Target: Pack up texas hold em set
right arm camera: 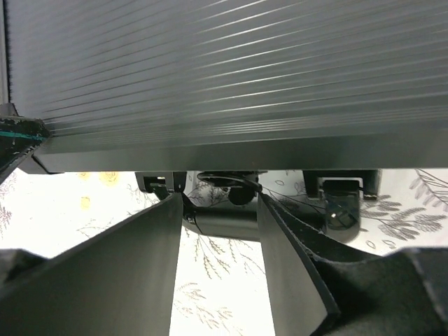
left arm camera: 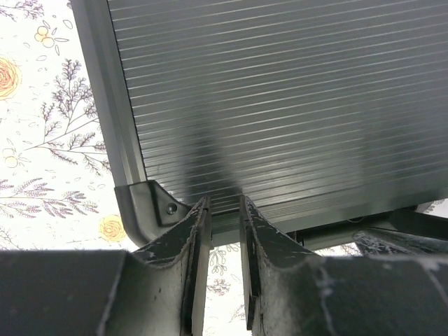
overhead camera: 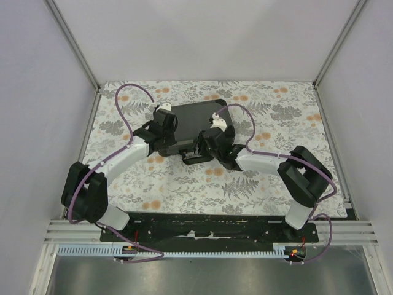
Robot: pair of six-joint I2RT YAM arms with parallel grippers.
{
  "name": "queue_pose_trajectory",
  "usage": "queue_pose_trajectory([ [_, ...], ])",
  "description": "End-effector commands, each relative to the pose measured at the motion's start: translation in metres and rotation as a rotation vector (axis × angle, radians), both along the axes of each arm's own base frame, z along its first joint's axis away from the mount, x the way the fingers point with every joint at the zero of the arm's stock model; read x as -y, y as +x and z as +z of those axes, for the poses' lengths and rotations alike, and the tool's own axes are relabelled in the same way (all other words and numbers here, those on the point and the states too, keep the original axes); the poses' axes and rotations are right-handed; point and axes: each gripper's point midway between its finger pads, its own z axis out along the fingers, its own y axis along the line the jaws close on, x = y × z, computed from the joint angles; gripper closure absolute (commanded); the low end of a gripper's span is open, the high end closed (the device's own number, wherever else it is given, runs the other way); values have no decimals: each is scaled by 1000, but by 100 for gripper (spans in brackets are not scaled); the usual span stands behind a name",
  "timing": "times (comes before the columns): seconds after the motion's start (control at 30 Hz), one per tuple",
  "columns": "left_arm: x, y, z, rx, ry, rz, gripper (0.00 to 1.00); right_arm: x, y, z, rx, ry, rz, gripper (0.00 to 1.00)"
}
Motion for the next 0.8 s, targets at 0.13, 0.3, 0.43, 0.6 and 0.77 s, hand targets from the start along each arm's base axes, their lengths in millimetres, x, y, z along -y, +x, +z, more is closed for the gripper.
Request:
queue_pose_trajectory([
  [0.13, 5, -10, 16, -67, -20, -23, 67, 18, 2, 70, 96, -17, -22, 42],
  [0.3, 10, 3, 51, -6, -30, -39, 60, 32, -12, 75, 64, -53, -15, 37],
  [0.43, 14, 14, 80, 59, -31, -69, 46, 47, -20, 84, 59, -58, -52, 24],
  [0.6, 17, 38, 103, 134, -12, -106, 23, 66, -24, 93, 57, -81, -96, 16],
  [0.77, 24, 80, 109, 156, -90, -184, 15, 82, -24, 96, 36, -86, -110, 12],
])
